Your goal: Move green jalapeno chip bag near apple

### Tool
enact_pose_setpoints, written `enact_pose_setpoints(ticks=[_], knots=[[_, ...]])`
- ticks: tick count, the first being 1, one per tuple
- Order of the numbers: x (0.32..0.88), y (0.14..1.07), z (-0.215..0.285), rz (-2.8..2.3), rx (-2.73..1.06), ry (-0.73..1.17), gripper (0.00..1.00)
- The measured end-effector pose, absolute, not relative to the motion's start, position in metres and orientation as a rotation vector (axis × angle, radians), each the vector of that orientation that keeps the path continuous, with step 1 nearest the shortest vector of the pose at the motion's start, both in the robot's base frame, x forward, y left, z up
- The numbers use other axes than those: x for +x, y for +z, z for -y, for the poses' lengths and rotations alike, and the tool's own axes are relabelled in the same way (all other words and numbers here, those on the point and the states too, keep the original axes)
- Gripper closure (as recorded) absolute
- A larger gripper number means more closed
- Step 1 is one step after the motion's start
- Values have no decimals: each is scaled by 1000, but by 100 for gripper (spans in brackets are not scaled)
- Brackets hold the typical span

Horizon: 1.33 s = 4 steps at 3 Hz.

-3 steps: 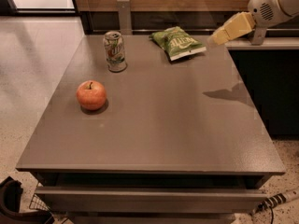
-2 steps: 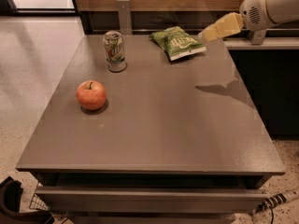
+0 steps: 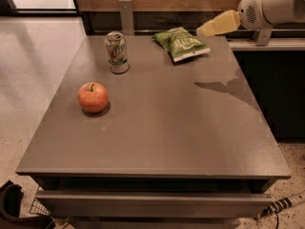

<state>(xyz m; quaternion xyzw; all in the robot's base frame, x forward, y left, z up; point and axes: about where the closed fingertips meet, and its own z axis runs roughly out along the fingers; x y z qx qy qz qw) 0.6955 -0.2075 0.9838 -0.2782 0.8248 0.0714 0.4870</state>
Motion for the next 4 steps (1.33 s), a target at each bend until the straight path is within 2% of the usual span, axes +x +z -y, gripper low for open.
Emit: enact_pose_setpoints(ticks=[2, 4], knots=[[786, 962, 172, -1985, -641, 262, 0], [837, 909, 139, -2066, -610, 326, 0]])
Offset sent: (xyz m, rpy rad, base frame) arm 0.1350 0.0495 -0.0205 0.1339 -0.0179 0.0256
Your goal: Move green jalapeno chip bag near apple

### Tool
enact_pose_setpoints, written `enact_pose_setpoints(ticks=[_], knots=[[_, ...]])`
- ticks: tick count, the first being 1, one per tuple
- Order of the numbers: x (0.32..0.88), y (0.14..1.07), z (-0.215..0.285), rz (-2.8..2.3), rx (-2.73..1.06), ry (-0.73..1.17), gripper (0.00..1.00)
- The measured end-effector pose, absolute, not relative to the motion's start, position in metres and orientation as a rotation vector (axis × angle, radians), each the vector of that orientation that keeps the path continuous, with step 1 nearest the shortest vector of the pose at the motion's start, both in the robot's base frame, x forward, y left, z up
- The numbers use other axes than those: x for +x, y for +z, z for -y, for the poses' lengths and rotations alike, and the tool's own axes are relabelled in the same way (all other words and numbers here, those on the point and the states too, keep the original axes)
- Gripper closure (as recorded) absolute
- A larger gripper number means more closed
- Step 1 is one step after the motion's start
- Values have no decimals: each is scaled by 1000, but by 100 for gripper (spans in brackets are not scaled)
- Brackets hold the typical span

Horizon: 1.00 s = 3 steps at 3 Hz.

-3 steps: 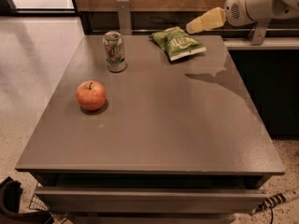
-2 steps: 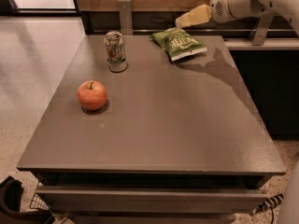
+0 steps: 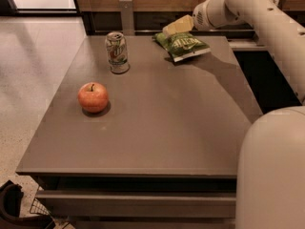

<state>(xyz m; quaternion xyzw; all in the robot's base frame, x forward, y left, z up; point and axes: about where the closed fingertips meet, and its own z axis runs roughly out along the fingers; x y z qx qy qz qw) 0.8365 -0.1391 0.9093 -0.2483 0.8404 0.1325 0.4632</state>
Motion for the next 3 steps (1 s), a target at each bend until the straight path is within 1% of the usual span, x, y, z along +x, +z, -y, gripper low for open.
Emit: enact_pose_setpoints(ticks=[2, 3], knots=[[862, 842, 108, -2185, -618, 440, 0], [864, 836, 105, -2193, -621, 451, 13]])
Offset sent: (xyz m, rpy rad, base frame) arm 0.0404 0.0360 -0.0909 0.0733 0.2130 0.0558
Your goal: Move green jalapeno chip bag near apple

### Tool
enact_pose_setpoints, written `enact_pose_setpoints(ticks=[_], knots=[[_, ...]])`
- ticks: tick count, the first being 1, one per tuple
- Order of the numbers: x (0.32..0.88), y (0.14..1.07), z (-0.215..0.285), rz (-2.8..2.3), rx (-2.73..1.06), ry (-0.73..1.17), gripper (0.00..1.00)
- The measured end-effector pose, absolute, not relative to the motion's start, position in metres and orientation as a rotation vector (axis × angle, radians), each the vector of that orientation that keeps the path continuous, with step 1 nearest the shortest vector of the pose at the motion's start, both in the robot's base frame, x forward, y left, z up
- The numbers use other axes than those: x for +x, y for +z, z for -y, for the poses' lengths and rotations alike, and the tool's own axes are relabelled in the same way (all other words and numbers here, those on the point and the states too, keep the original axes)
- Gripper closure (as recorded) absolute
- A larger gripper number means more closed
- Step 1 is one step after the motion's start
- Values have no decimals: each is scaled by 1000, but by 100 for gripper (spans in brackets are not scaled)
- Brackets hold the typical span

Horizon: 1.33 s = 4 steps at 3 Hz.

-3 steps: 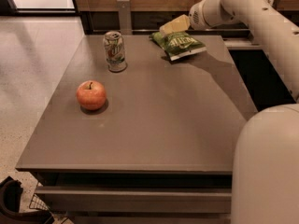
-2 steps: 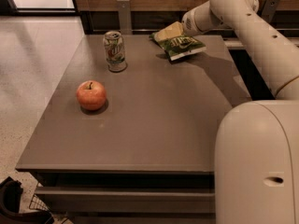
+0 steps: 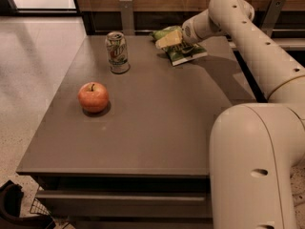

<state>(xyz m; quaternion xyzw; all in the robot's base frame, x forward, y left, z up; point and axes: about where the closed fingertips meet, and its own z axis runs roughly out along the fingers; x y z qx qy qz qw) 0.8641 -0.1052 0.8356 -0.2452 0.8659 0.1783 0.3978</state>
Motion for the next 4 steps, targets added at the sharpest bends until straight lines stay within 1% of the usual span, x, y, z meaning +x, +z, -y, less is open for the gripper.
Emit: enact_pose_setpoints(ticks=[1, 2, 3, 4], knots=[[864, 833, 103, -2196, -624, 454, 37], [865, 828, 99, -2200, -629, 459, 68], [865, 826, 97, -2202, -631, 462, 91], [865, 828, 97, -2203, -631, 462, 100]])
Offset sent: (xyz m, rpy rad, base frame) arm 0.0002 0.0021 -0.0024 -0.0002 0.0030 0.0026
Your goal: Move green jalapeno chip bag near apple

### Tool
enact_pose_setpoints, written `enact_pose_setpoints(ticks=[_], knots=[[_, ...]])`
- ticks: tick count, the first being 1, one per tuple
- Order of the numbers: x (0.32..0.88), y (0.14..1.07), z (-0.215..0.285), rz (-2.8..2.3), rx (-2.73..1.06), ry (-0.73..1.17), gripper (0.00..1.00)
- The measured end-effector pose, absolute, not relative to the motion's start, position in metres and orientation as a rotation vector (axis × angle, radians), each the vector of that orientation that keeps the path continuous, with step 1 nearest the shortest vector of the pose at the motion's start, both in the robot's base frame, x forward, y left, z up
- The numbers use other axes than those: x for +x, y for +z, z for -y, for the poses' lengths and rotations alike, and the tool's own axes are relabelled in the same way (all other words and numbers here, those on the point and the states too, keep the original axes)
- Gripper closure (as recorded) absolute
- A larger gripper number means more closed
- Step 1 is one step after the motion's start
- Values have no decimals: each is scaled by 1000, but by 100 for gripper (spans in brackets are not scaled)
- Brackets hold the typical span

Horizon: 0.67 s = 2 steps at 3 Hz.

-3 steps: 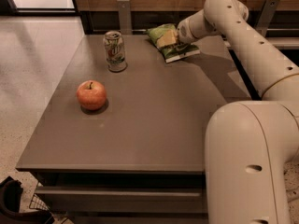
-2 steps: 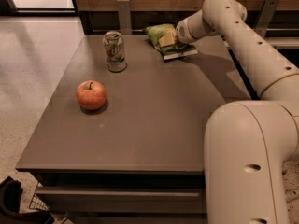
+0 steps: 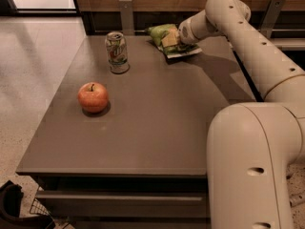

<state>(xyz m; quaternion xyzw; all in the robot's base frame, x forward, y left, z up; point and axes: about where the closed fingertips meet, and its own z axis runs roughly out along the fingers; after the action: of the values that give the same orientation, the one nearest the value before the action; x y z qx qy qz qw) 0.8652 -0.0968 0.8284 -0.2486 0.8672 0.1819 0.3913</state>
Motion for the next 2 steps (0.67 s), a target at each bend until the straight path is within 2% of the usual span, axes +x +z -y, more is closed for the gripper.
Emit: enact_pose_setpoints(ticks=[2], knots=[[865, 830, 97, -2203, -632, 462, 100]])
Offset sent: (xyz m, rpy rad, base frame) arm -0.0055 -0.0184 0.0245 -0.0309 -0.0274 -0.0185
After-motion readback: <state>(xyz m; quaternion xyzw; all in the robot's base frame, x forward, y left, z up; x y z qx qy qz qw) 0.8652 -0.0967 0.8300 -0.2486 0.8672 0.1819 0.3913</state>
